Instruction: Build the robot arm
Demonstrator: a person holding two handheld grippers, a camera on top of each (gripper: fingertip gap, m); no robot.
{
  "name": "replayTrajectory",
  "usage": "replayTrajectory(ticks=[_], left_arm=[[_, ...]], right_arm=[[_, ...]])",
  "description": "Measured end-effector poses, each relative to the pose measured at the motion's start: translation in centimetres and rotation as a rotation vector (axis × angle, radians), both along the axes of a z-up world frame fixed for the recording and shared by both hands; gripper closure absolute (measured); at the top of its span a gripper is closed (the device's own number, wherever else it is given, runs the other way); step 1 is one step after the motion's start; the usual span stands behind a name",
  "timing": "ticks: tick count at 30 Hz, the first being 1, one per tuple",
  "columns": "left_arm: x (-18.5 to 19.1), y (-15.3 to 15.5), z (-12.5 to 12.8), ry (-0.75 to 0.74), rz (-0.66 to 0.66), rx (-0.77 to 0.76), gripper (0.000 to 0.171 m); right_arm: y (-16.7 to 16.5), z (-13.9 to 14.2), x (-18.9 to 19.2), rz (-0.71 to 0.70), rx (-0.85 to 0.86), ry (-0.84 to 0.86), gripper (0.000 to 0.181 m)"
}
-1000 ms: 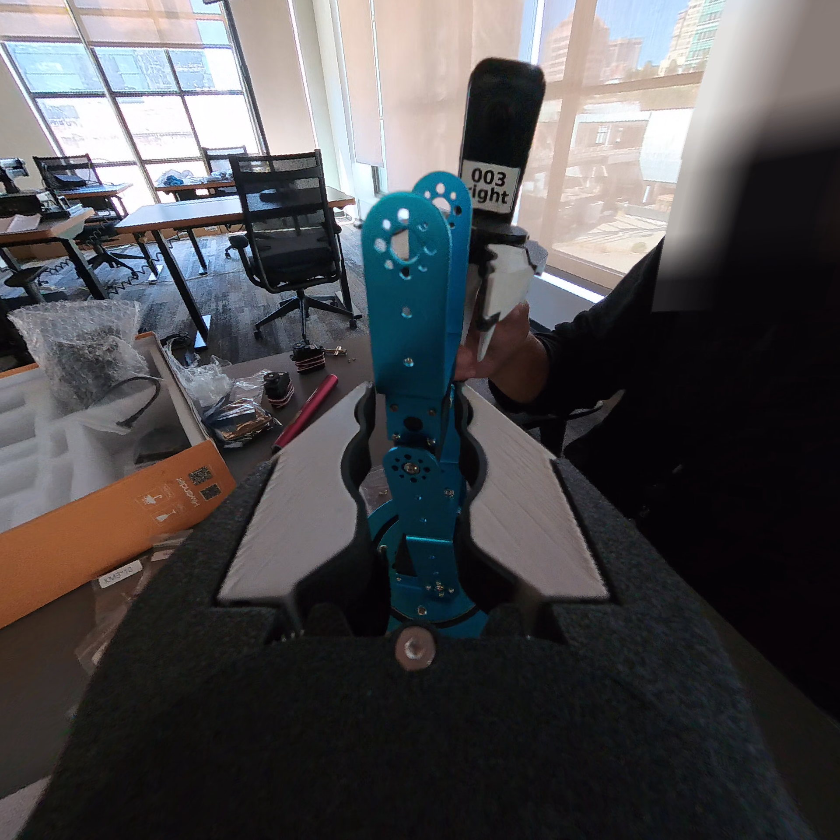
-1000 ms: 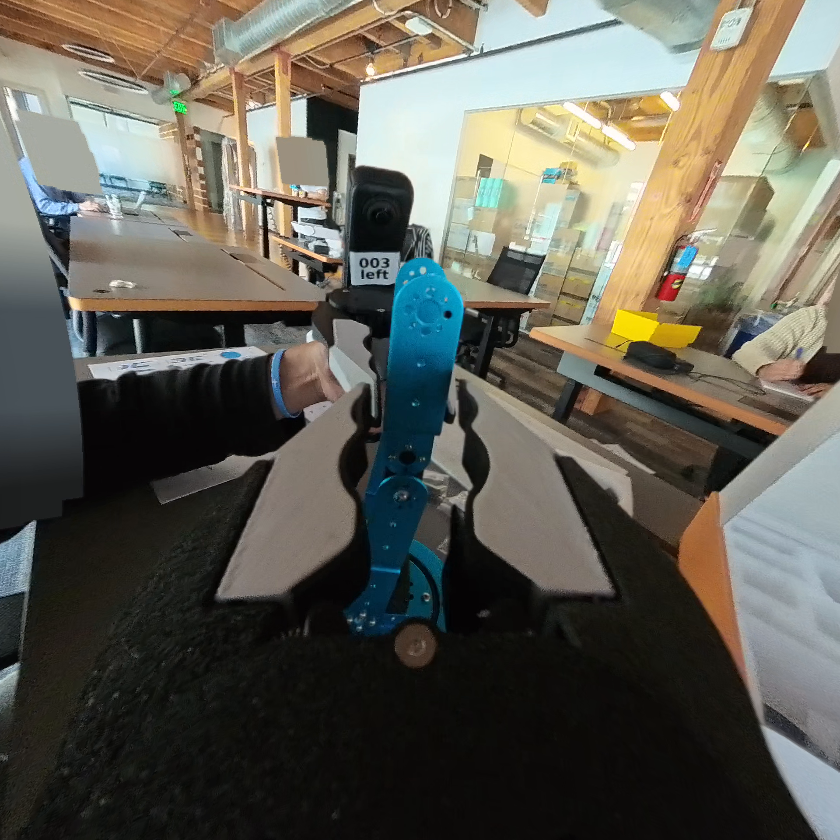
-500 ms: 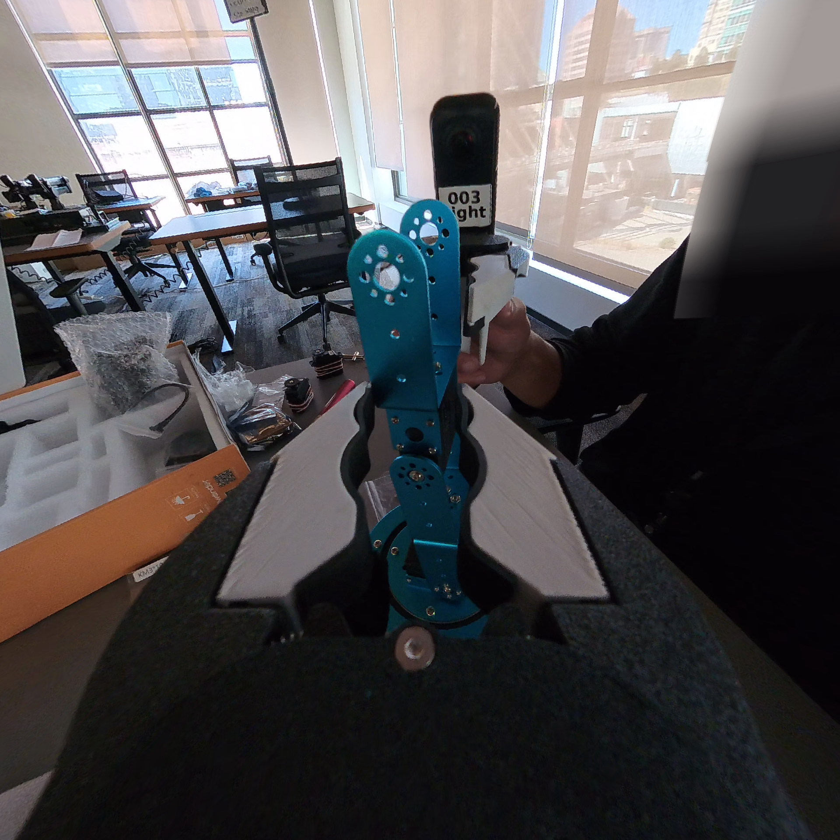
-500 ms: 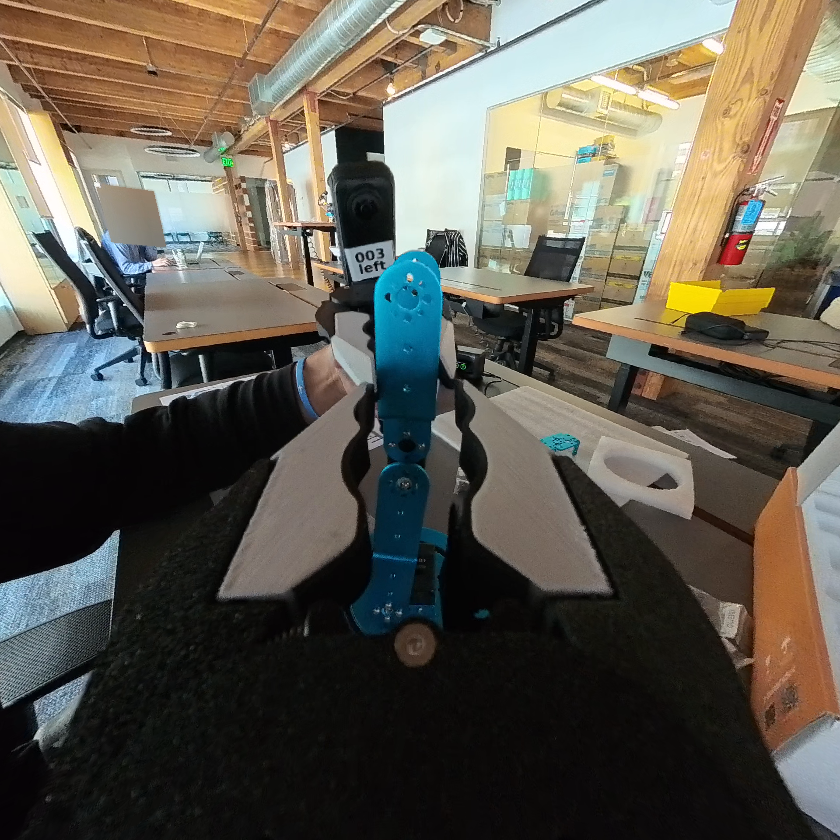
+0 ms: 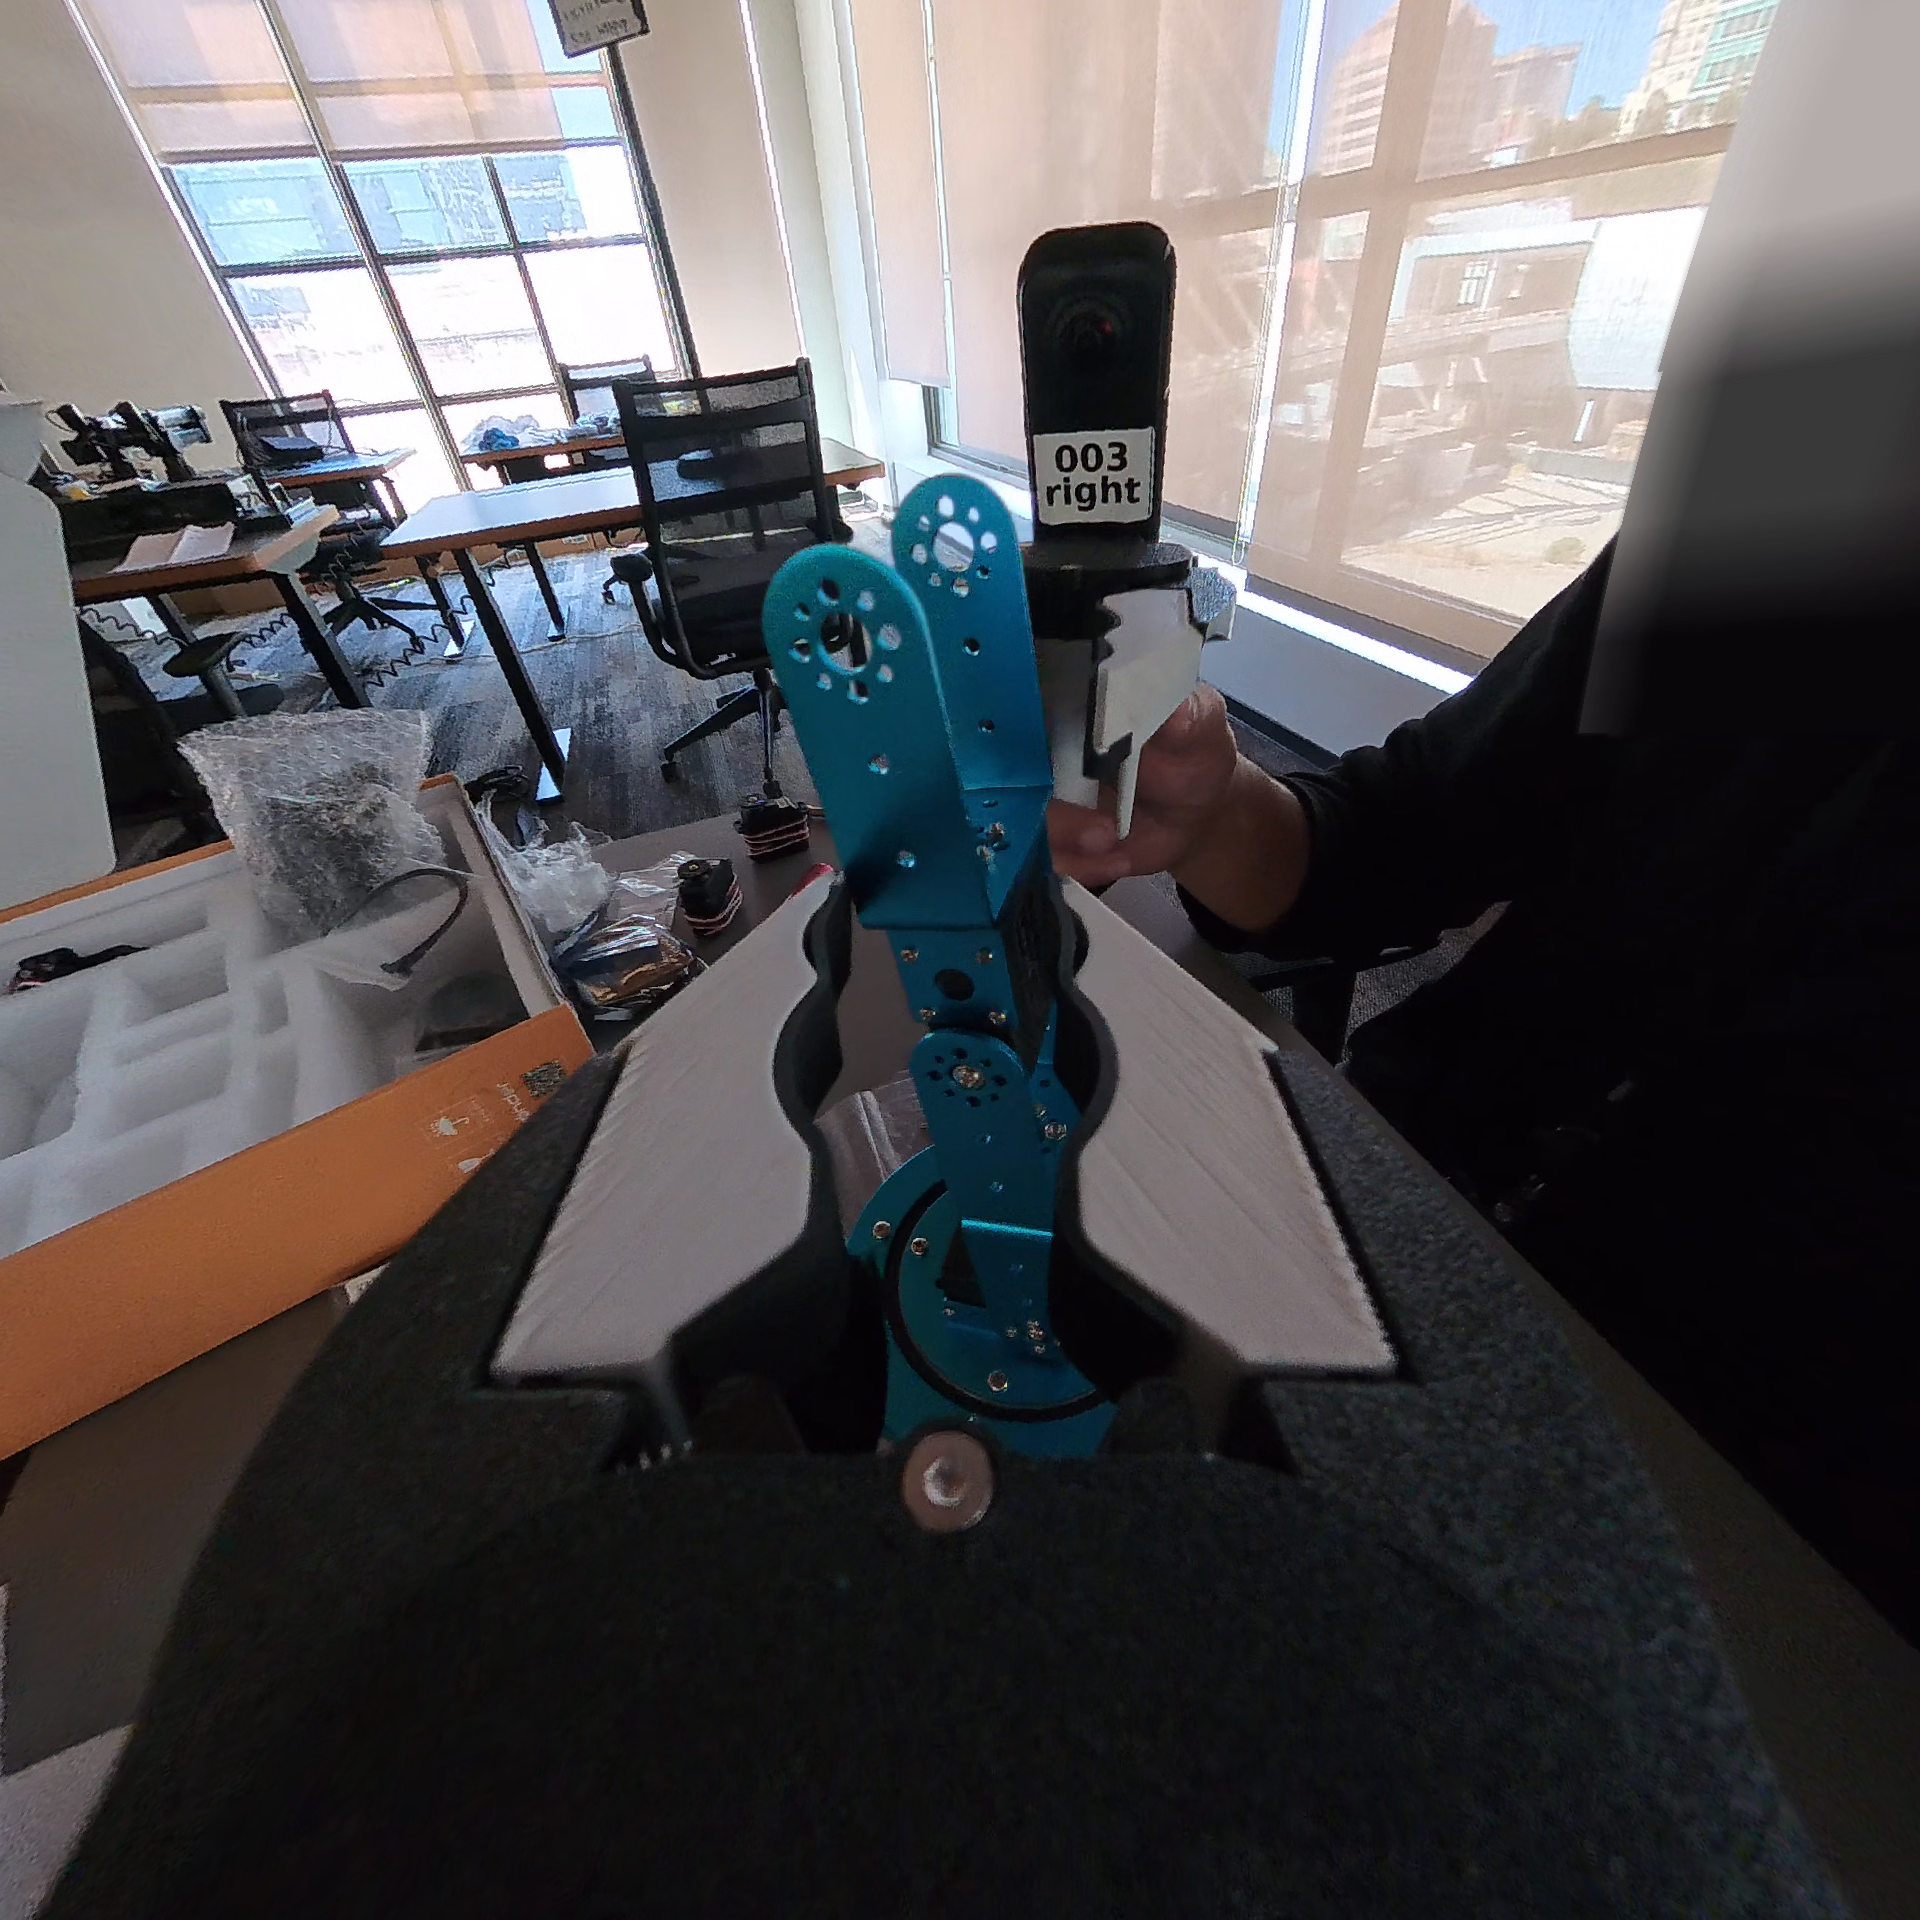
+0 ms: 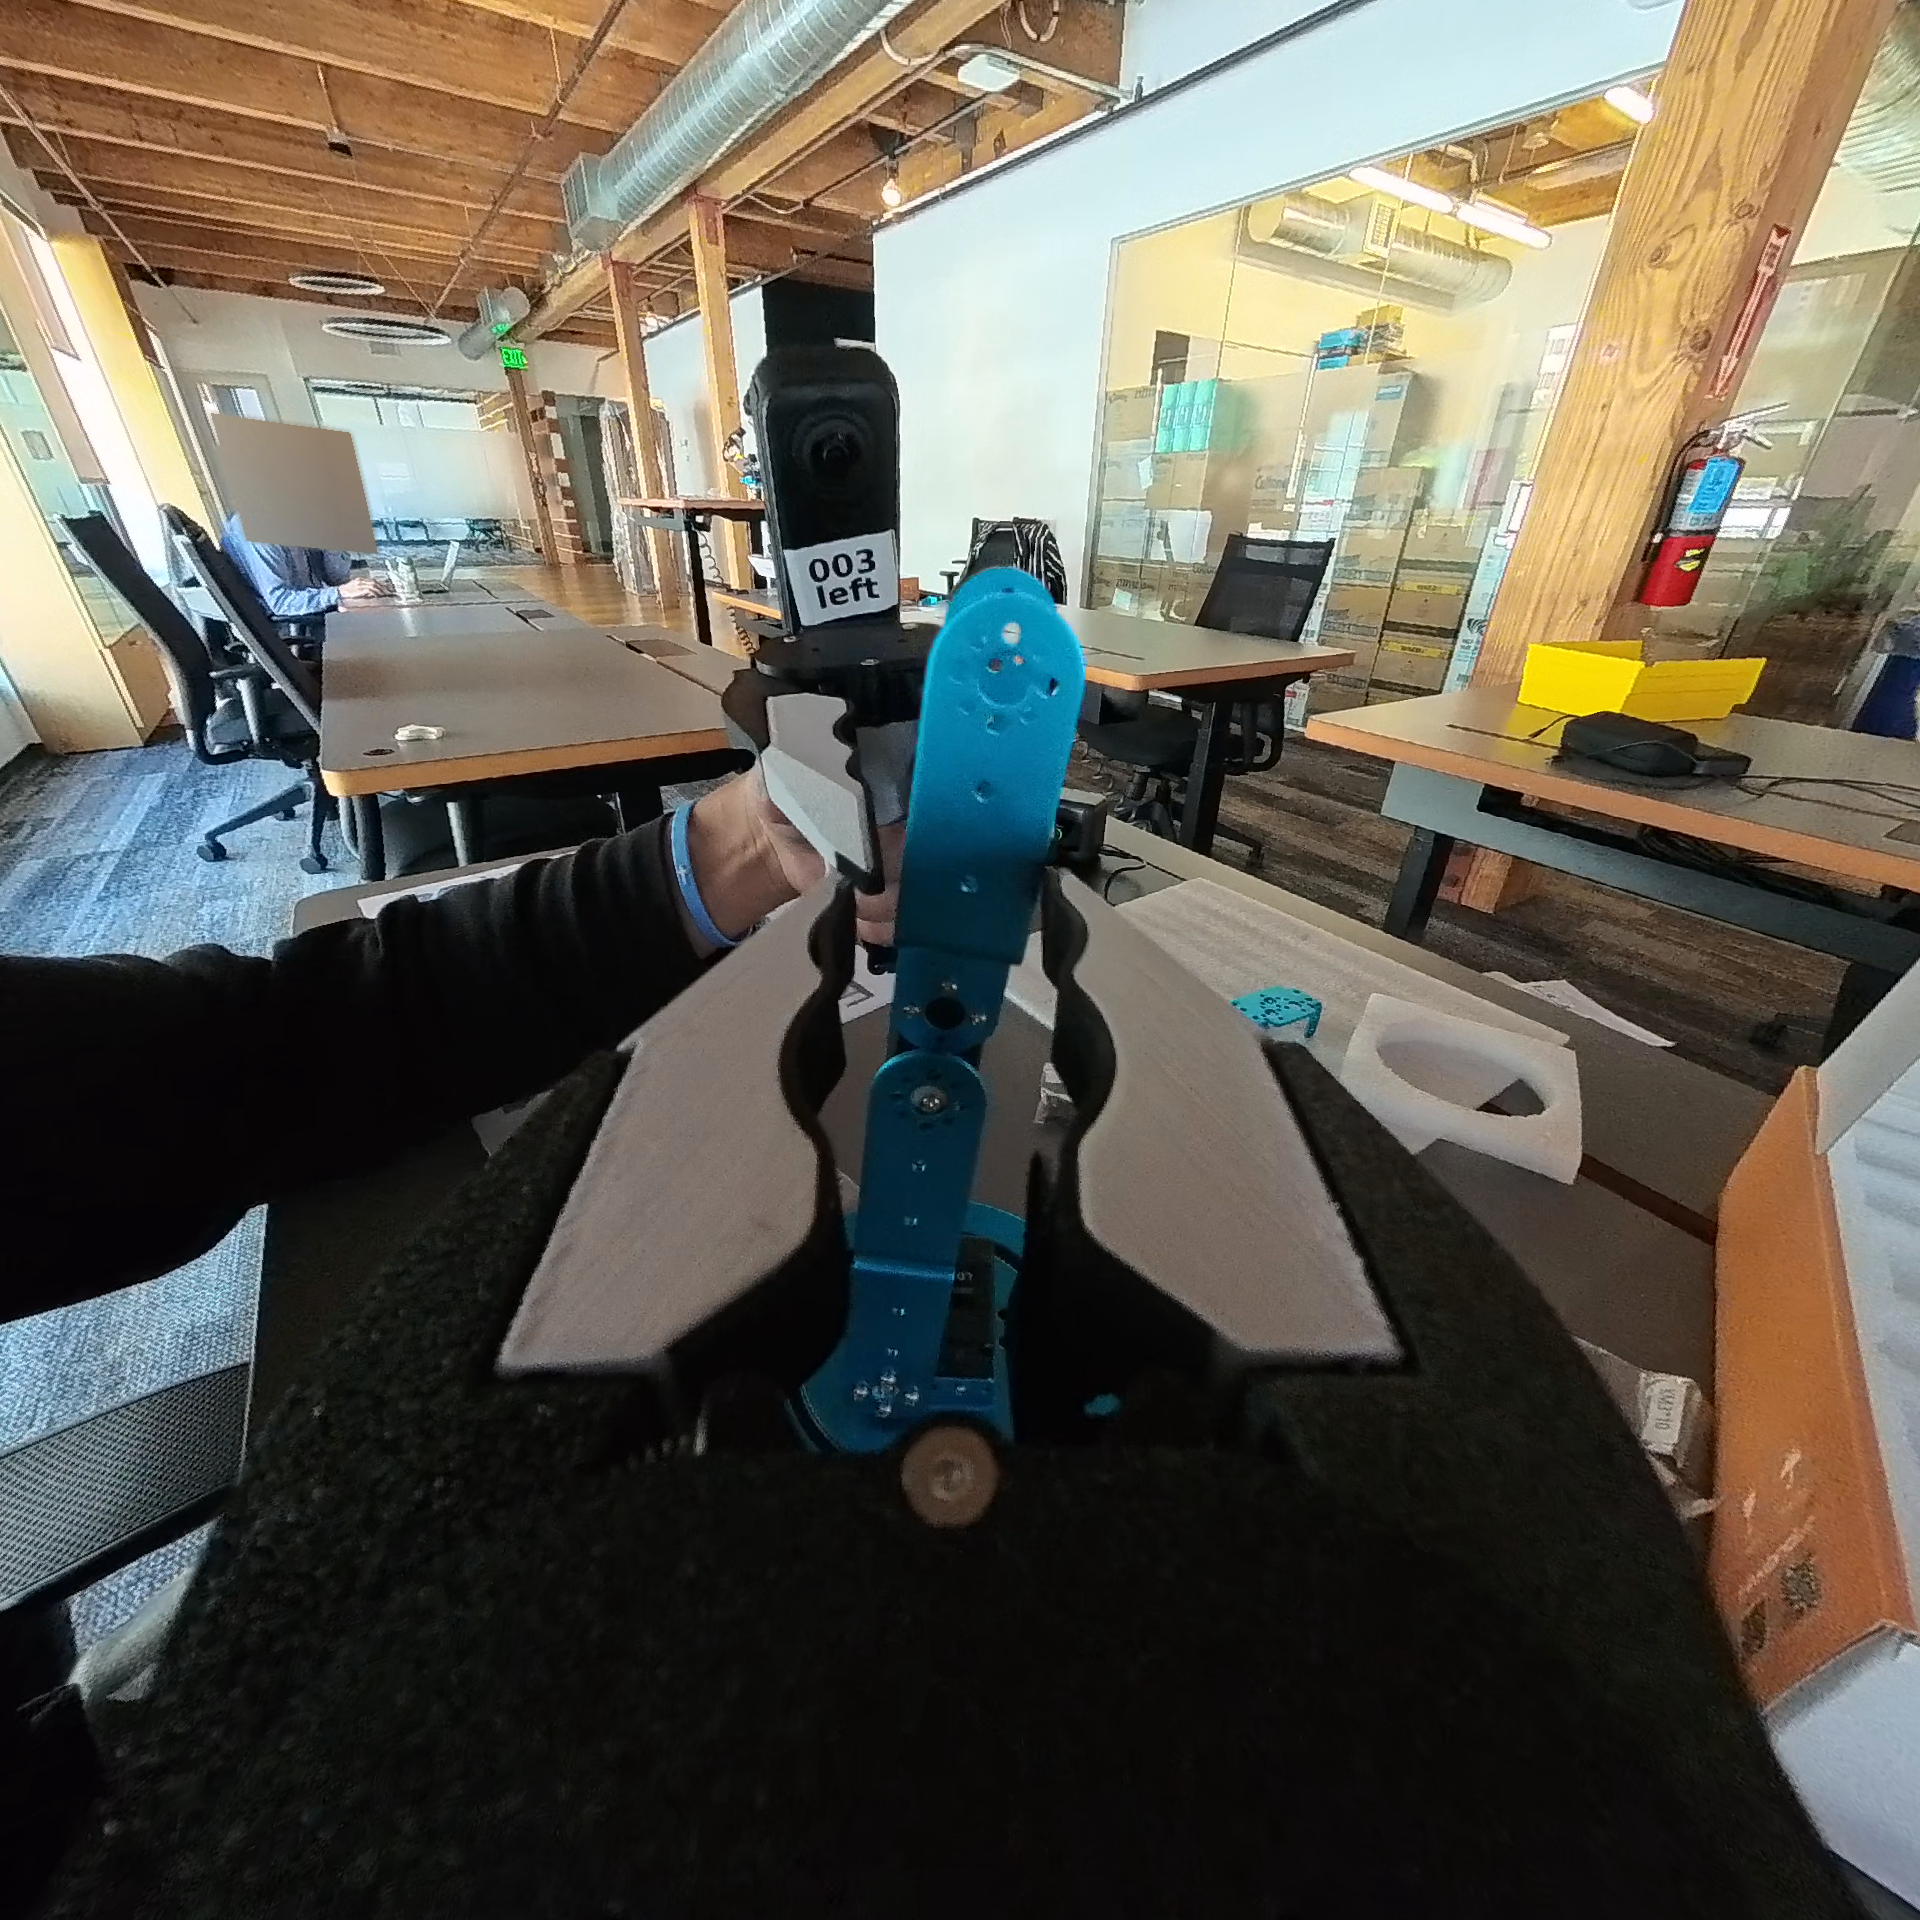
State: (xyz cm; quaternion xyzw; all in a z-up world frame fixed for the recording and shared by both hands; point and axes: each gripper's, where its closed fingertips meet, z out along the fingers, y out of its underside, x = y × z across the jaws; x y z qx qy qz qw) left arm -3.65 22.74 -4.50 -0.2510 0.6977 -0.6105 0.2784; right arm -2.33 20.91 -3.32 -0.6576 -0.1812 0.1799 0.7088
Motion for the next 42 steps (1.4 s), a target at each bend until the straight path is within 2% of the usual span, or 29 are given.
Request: replayTrajectory(ticks=[5, 8, 12, 20, 30, 42], left_arm=[[0.1, 0.0, -0.1, 0.001, 0.005, 0.006, 0.134], [0.1, 0.2, 0.3, -0.012, 0.011, -0.008, 0.134], [-0.2, 0.3, 0.8, -0.023, 0.003, -0.024, 0.147], [-0.2, 0.4, 0.8, -0.026, 0.023, 0.007, 0.147], [-0.6, -0.1, 1.1, -0.033, -0.02, -0.036, 0.14], [-0.2, -0.5, 0.1, -0.004, 0.0, 0.022, 0.13]], right_arm=[[0.1, 0.1, 0.1, -0.001, -0.001, -0.002, 0.148], [-0.1, 0.4, 0.0, 0.013, 0.014, 0.003, 0.156], [-0.2, 0.4, -0.1, 0.013, 0.013, -0.019, 0.156], [-0.2, 0.4, -0.1, 0.034, -0.003, -0.018, 0.156], [-0.1, 1.1, -0.3, 0.0, 0.008, -0.075, 0.151], [-0.1, 0.6, -0.2, 0.003, -0.006, -0.049, 0.148]])
